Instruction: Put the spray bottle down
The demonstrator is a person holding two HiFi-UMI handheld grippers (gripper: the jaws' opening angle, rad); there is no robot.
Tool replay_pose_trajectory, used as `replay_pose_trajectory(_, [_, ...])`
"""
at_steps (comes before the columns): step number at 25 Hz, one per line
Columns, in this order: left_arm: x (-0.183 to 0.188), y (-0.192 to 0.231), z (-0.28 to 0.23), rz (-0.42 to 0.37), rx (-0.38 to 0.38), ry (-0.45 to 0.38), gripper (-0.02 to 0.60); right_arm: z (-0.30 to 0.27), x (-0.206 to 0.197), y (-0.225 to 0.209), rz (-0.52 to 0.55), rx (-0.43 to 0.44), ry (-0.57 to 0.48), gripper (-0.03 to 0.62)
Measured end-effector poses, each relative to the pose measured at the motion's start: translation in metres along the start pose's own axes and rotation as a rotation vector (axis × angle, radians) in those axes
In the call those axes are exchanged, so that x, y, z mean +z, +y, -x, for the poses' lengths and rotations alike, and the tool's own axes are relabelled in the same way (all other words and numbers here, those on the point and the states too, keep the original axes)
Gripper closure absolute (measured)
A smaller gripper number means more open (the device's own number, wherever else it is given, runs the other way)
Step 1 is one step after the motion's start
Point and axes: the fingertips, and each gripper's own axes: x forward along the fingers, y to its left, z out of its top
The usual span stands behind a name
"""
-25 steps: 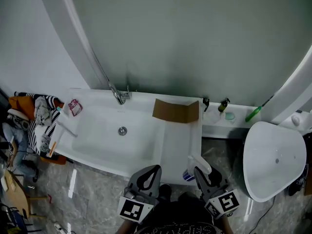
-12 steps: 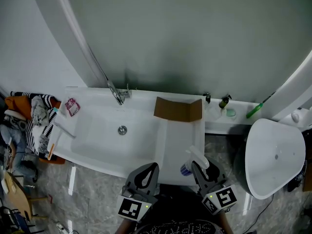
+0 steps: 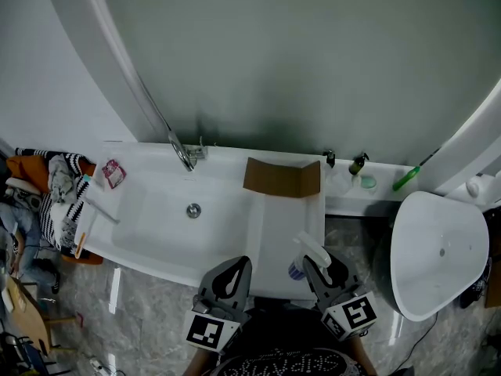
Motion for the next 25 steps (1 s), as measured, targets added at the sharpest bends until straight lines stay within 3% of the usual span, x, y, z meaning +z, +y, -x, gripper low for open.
replay_pose_trajectory(7, [0.0, 0.005, 0.002, -0.028, 0.022, 0.023, 0.581, -0.039, -0.005, -0.012, 0.099, 0.037, -0.03, 0.454])
replay_pose_trajectory(15, [-0.003, 0.017, 0.008, -0.027, 0.125, 0.052, 0.581, -0.09, -0.03, -0.039, 0.081, 0.088, -0.014, 0.454])
replay_pose_trajectory(20, [-0.003, 0.014, 0.004, -0.032, 0.132, 0.051, 0.581, -0.117, -0.046, -0.051, 0.121, 0.088, 0.013, 0.454])
replay_pose_trajectory(25, [-0.001, 0.013, 0.002, -0.038, 0.116, 0.034, 0.581, -0.135, -0.043, -0.054, 0.138, 0.101, -0.048, 0.454])
